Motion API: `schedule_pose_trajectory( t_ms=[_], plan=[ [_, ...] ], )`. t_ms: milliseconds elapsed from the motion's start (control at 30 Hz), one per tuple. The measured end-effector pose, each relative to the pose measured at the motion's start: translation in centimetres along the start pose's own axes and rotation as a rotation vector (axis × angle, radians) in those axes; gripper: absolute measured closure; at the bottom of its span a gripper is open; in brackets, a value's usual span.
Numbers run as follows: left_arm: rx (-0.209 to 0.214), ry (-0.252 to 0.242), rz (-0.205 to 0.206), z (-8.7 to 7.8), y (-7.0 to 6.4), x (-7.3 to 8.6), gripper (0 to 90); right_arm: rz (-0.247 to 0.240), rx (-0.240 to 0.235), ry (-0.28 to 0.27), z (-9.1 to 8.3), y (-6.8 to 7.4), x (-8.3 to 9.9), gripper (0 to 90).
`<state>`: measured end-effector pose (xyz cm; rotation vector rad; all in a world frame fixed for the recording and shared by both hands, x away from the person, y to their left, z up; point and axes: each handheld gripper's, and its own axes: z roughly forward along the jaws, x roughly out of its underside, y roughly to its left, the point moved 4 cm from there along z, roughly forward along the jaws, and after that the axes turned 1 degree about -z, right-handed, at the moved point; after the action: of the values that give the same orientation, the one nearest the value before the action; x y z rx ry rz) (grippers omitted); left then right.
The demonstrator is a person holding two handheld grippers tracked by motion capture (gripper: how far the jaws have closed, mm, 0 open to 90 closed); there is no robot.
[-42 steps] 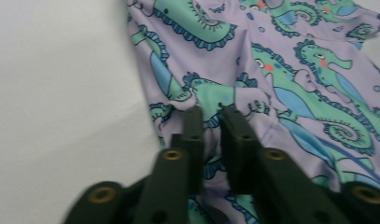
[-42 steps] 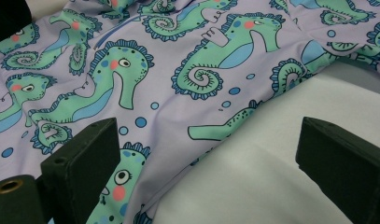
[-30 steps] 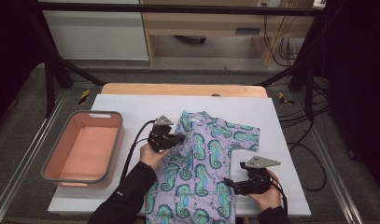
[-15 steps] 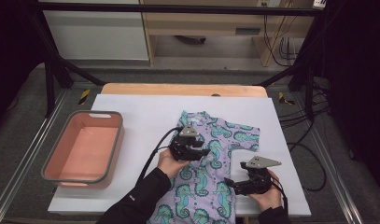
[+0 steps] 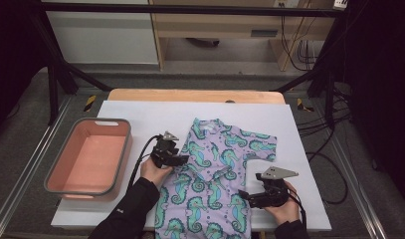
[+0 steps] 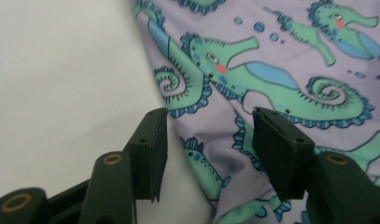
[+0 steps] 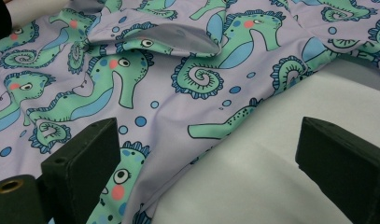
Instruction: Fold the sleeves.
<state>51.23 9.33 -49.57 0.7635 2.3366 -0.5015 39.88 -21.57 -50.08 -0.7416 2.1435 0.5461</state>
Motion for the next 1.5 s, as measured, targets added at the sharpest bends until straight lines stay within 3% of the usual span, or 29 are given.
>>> schedule_pose_trajectory(
  t_ms=[133, 200, 267, 367, 500, 567, 700, 833, 900, 1133, 1333, 1500],
  plan=[
    [-0.006, 0.008, -0.01, 0.4, 0.0, 0.0, 47.0, 0.006, -0.003, -0.002, -0.1, 0.0, 0.0, 7.1],
    [0.042, 0.011, -0.027, 0.5, -0.3, 0.0, 60.1, 0.007, -0.002, -0.005, -0.1, 0.0, 0.0, 7.1],
    [-0.003, 0.018, 0.007, 0.5, -0.5, 0.1, 68.9, 0.009, -0.002, -0.008, -0.1, 0.0, 0.0, 7.1],
    [0.0, 0.023, 0.004, 0.3, -0.3, 0.1, 85.2, 0.008, -0.004, -0.003, -0.1, 0.0, 0.0, 7.1],
    [-0.033, -0.013, 0.008, -0.5, 0.6, -0.3, 87.6, 0.01, -0.002, -0.007, -0.1, 0.0, 0.0, 7.0],
    [-0.022, -0.037, -0.023, -1.0, 1.4, -0.5, 87.7, 0.011, 0.001, -0.006, -0.2, -0.1, 0.0, 6.9],
    [-0.032, -0.03, -0.037, -1.0, 2.5, -0.2, 87.6, 0.016, 0.003, -0.004, -0.2, -0.2, 0.0, 6.9],
    [-0.028, -0.035, -0.027, -0.5, 2.5, 0.5, 86.2, 0.015, 0.01, -0.005, -0.2, -0.4, 0.1, 6.7],
    [-0.025, -0.038, -0.03, -0.7, 2.4, 0.5, 80.7, 0.022, 0.012, -0.005, -0.3, -0.4, 0.1, 6.6],
    [0.018, -0.125, -0.028, -3.5, 1.5, 0.8, 39.5, 0.029, 0.027, -0.011, -0.4, -0.7, 0.1, 5.3],
    [0.093, -0.168, -0.024, -5.1, 0.6, 2.3, 21.5, 0.048, 0.05, -0.018, -0.6, -1.1, 0.0, 1.9],
    [0.079, -0.175, -0.007, -5.8, 0.2, 3.8, 12.1, 0.048, 0.07, -0.029, -0.8, -1.4, -0.2, 0.2]
  ],
)
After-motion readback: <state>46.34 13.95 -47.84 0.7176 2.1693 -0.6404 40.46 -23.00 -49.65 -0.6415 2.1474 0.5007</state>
